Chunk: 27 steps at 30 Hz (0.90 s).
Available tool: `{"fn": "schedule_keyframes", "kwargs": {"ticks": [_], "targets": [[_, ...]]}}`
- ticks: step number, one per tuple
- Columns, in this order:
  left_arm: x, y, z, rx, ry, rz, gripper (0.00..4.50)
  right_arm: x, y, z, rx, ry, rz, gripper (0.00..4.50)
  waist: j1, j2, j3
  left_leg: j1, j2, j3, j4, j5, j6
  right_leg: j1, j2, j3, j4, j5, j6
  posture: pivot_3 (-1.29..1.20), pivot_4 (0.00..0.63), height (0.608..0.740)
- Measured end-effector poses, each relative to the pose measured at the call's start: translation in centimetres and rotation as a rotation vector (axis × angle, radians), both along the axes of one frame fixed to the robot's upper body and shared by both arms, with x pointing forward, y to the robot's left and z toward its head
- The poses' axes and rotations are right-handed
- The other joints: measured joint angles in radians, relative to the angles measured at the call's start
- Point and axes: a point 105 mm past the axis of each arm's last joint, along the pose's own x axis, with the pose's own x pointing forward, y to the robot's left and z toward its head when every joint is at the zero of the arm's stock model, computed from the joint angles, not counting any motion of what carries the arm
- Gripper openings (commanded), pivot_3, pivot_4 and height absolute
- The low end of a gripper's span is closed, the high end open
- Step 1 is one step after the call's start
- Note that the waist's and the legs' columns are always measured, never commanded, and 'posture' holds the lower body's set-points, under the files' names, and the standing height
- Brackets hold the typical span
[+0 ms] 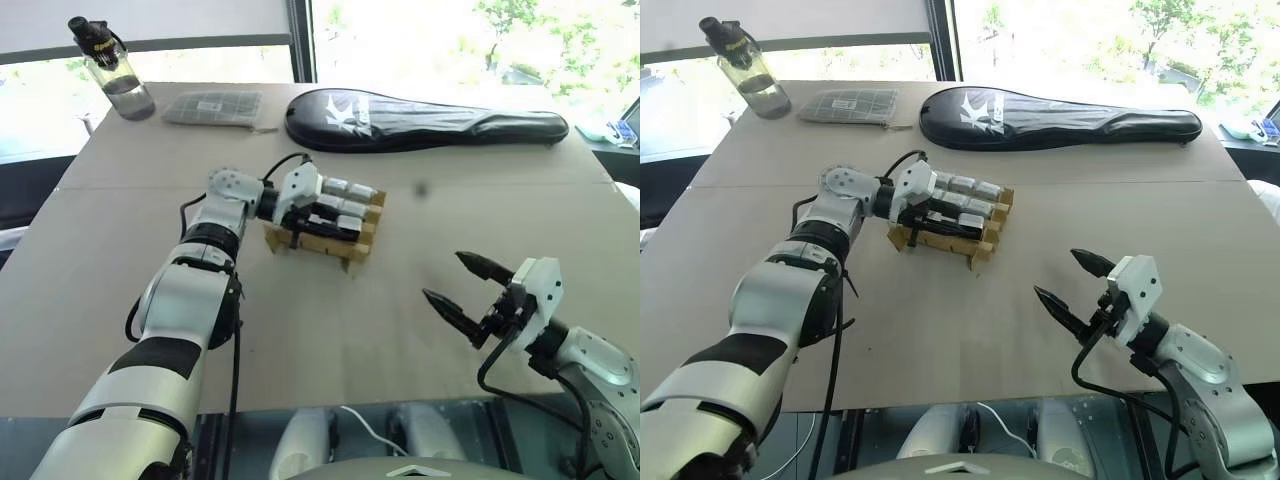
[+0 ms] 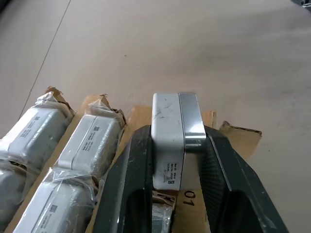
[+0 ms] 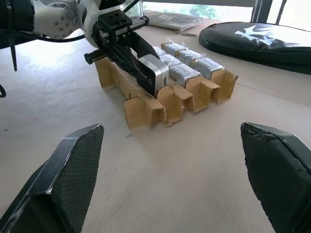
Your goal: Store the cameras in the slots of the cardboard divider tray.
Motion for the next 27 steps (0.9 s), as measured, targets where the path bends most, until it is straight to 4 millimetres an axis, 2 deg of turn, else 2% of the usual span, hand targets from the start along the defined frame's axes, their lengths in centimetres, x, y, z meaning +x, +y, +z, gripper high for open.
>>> {"fn": "schedule_keyframes", "kwargs": {"ticks": [13,14,16,18,20,21,27], "targets": [[0.6,-0.5,-0.4,0.075,-0.058,0.023,0.73,0.1,-0.1,0.2,0.001,-0.007,-0.018,4.48,0.004,-0.002,-0.002,0.005,0.000,-0.001,0.001,0.000,0.000,0.005,0.000,0.001,0.000,0.000,0.000,0.00,0.150,0.740],[0.6,-0.5,-0.4,0.080,-0.061,0.023,1.73,0.1,-0.1,0.2,0.002,-0.006,-0.018,4.50,0.004,-0.002,-0.002,0.005,0.000,-0.001,0.001,0.000,0.000,0.005,0.000,0.001,0.000,0.000,0.000,0.00,0.150,0.740],[0.9,-0.3,-0.8,0.112,-0.070,0.050,2.43,0.0,0.0,0.2,0.003,-0.004,-0.017,4.50,0.004,-0.002,-0.002,0.005,0.000,-0.001,0.001,0.000,0.000,0.005,0.000,0.001,0.000,0.000,0.000,0.00,0.150,0.740],[1.1,-0.2,-1.0,0.113,-0.072,0.069,3.46,0.0,0.0,0.1,0.005,0.005,-0.017,4.50,0.004,-0.002,-0.002,0.004,0.000,-0.002,0.001,0.000,0.000,0.005,0.000,0.001,0.000,0.000,0.000,0.00,0.150,0.740],[1.1,-0.3,-0.8,0.110,-0.076,0.063,4.30,0.0,-0.1,0.0,0.007,0.007,-0.017,4.50,0.005,-0.002,-0.002,0.003,0.000,-0.002,0.001,0.000,0.000,0.005,0.000,0.000,0.000,0.000,0.000,0.00,0.150,0.740],[1.0,-0.4,-0.9,0.111,-0.074,0.058,4.49,0.0,-0.1,0.0,0.007,0.009,-0.016,4.50,0.007,-0.002,-0.002,0.003,0.000,-0.002,0.001,0.000,0.000,0.005,0.000,0.000,0.000,0.000,0.000,0.00,0.150,0.740],[1.0,-0.1,-0.5,0.084,-0.073,0.062,4.49,-0.1,-0.1,-0.1,0.002,0.021,-0.013,4.50,0.009,-0.002,-0.002,0.003,0.000,-0.002,0.001,0.000,0.000,0.005,0.000,0.000,0.000,0.000,0.000,0.00,0.150,0.740]]}}
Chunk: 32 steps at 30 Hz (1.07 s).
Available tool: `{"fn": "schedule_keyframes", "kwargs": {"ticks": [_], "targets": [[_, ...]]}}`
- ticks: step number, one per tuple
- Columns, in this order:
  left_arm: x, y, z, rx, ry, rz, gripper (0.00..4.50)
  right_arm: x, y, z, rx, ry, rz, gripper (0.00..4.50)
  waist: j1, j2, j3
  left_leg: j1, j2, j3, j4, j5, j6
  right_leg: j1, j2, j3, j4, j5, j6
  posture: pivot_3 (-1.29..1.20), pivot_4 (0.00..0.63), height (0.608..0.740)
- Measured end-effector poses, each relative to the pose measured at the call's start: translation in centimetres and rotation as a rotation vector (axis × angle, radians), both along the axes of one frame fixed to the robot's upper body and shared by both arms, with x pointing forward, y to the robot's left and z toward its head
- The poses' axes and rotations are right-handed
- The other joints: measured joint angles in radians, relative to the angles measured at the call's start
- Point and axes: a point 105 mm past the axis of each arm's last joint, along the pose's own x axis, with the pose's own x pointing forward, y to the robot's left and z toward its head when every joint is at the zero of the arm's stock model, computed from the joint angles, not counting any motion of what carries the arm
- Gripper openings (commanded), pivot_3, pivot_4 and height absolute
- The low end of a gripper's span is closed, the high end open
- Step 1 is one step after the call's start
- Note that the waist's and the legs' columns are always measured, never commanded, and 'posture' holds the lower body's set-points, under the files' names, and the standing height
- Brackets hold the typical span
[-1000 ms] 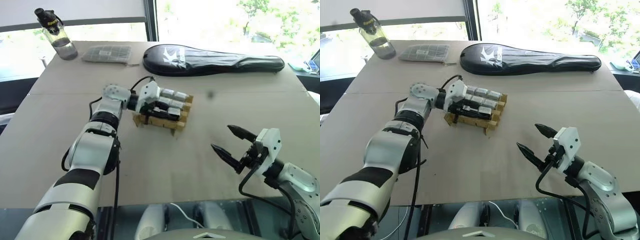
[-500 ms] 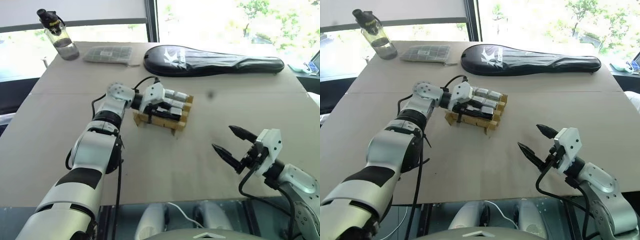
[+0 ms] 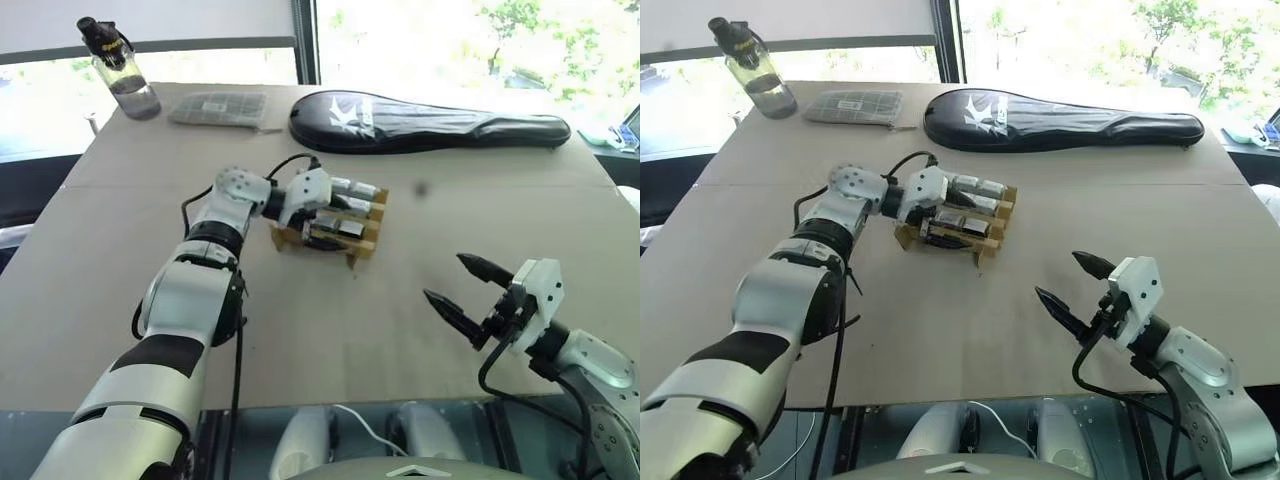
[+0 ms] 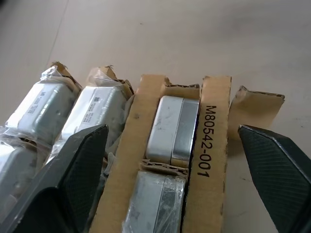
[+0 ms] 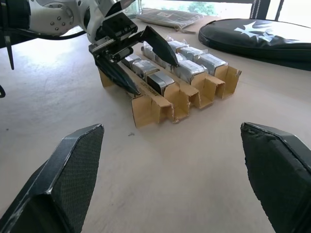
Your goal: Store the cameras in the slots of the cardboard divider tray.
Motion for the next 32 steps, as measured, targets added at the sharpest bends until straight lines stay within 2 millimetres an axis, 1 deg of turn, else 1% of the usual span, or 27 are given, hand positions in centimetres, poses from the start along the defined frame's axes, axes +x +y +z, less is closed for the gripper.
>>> {"fn": "schedule_keyframes", "kwargs": {"ticks": [1,4,7,9,10,12,13,14,15,16,17,18,19,20,21,23,24,25,27,29,32], "targets": [[0.0,0.0,0.1,-0.007,0.000,-0.002,4.49,0.0,0.0,0.0,0.000,0.002,0.000,4.50,0.000,0.000,0.000,0.000,0.000,0.000,0.000,0.000,0.000,0.000,0.000,0.000,0.000,0.000,0.000,0.00,0.150,0.740],[-0.1,0.2,1.4,-0.048,-0.011,-0.018,4.49,0.0,0.0,-0.1,0.000,0.008,0.001,4.50,0.000,0.000,0.000,-0.001,0.000,0.000,0.000,0.000,0.000,0.000,0.000,-0.001,0.000,0.000,0.000,0.00,0.150,0.740],[0.0,0.6,4.1,-0.173,-0.018,-0.022,4.49,-0.2,0.0,-0.3,0.001,0.018,0.002,4.50,-0.001,0.000,0.000,-0.001,0.000,0.000,0.000,0.000,0.000,0.000,0.000,-0.001,0.000,0.000,0.000,0.00,0.150,0.740],[0.1,1.7,6.1,-0.269,-0.011,0.006,4.49,-0.3,-0.1,-0.6,0.000,0.030,0.000,4.50,-0.007,0.000,0.000,-0.001,0.000,-0.001,0.000,0.000,0.000,0.000,0.000,0.000,0.000,0.000,0.000,0.00,0.150,0.740],[0.0,2.7,7.1,-0.321,-0.006,0.030,4.49,-0.4,-0.2,-0.8,-0.003,0.038,0.000,4.50,-0.012,0.000,0.000,-0.001,0.001,-0.001,0.000,0.000,0.000,0.000,-0.002,0.000,0.000,0.000,0.000,0.00,0.150,0.740],[-0.6,4.0,7.8,-0.381,0.012,0.047,4.49,-0.6,-0.4,-1.0,-0.008,0.049,-0.003,4.50,-0.020,0.001,0.000,0.000,0.001,-0.001,-0.001,0.000,0.000,0.000,-0.004,0.002,0.001,0.000,0.000,0.00,0.150,0.740],[-1.2,5.0,7.4,-0.406,0.049,0.067,4.49,-0.7,-0.5,-1.1,-0.011,0.052,-0.005,4.50,-0.023,0.001,0.000,0.001,0.001,-0.001,-0.001,0.000,0.000,0.000,-0.004,0.003,0.001,0.000,0.000,0.00,0.150,0.740],[-1.8,5.9,6.6,-0.413,0.084,0.094,4.49,-0.7,-0.6,-1.1,-0.013,0.051,-0.003,4.50,-0.028,0.002,-0.001,0.001,0.001,-0.001,-0.001,0.000,0.000,0.000,-0.004,0.004,0.000,0.000,0.000,0.00,0.150,0.740],[-2.7,7.0,5.2,-0.409,0.133,0.137,4.49,-0.7,-0.8,-1.1,-0.017,0.049,-0.005,4.50,-0.033,0.003,-0.001,0.002,0.001,-0.001,-0.002,0.000,0.000,0.001,-0.004,0.005,0.001,0.000,0.000,0.00,0.150,0.740],[-4.2,8.4,2.6,-0.392,0.209,0.225,4.49,-0.7,-1.1,-1.2,-0.023,0.047,0.002,4.50,-0.040,0.003,-0.001,0.002,0.001,-0.002,-0.003,0.000,0.000,0.000,-0.004,0.005,0.000,0.000,0.000,0.00,0.150,0.740],[-5.3,8.8,0.9,-0.382,0.257,0.267,4.49,-0.7,-1.4,-1.3,-0.029,0.052,0.003,4.50,-0.041,0.003,-0.001,0.002,0.001,-0.003,-0.002,0.000,0.000,0.001,-0.004,0.006,0.000,0.000,0.000,0.00,0.150,0.740],[-7.4,9.0,-1.6,-0.375,0.324,0.325,4.49,-0.8,-1.8,-1.8,-0.043,0.065,0.009,4.50,-0.040,0.003,-0.001,0.001,0.001,-0.004,-0.003,0.000,0.000,0.000,-0.005,0.005,-0.001,0.000,0.000,0.00,0.150,0.740],[-8.5,8.8,-2.9,-0.376,0.359,0.352,4.49,-0.8,-2.1,-2.2,-0.053,0.078,0.012,4.50,-0.033,0.003,-0.001,0.000,0.001,-0.005,-0.003,0.000,0.000,0.000,-0.006,0.004,-0.001,0.000,0.000,0.00,0.150,0.740],[-10.3,8.8,-4.3,-0.353,0.363,0.399,4.49,-0.9,-2.4,-2.6,-0.067,0.087,0.026,4.50,-0.020,0.002,-0.001,0.000,0.001,-0.006,-0.002,0.000,0.000,0.000,-0.006,0.004,-0.002,0.000,0.000,0.00,0.150,0.740],[-10.9,8.8,-4.8,-0.345,0.360,0.419,4.49,-0.9,-2.6,-2.8,-0.072,0.090,0.029,4.50,-0.013,0.002,-0.001,0.001,0.001,-0.006,-0.002,0.000,0.000,0.001,-0.007,0.004,-0.004,0.000,0.000,0.00,0.150,0.740],[-12.9,9.4,-5.3,-0.336,0.327,0.513,4.49,-0.8,-3.4,-3.2,-0.079,0.096,0.028,4.50,0.010,0.002,-0.001,0.004,0.000,-0.007,-0.002,0.000,0.000,0.004,-0.007,0.003,-0.004,0.000,0.000,0.00,0.150,0.740],[-13.2,9.5,-5.3,-0.334,0.323,0.527,4.49,-0.8,-3.6,-3.3,-0.080,0.100,0.021,4.50,0.014,0.002,-0.001,0.005,0.000,-0.008,-0.002,0.000,0.000,0.006,-0.007,0.003,-0.004,0.000,-0.001,0.00,0.150,0.740],[-14.9,9.6,-5.3,-0.351,0.296,0.574,4.49,-0.6,-4.3,-3.6,-0.082,0.105,0.013,4.50,0.015,0.004,-0.001,0.009,0.000,-0.008,-0.003,-0.001,0.000,0.009,-0.008,0.003,-0.006,0.000,-0.001,0.00,0.150,0.740],[-16.4,9.1,-5.9,-0.365,0.307,0.592,4.49,-0.7,-5.1,-4.1,-0.096,0.116,-0.006,4.50,0.019,0.006,0.000,0.011,-0.001,-0.008,-0.005,-0.001,0.000,0.012,-0.010,0.003,-0.006,-0.001,-0.001,0.00,0.150,0.740],[-18.6,8.3,-6.9,-0.384,0.321,0.634,4.49,-1.1,-6.1,-4.5,-0.104,0.120,-0.021,4.50,0.016,0.007,0.000,0.012,-0.002,-0.008,-0.006,-0.001,0.001,0.012,-0.010,0.004,-0.007,-0.001,-0.001,0.00,0.150,0.740],[-19.5,8.1,-7.5,-0.396,0.310,0.695,4.49,-1.8,-6.4,-5.1,-0.097,0.133,-0.015,4.50,0.017,0.007,-0.001,0.013,-0.001,-0.008,-0.006,-0.001,0.000,0.013,-0.010,0.003,-0.006,-0.001,-0.001,0.00,0.150,0.740]]}}
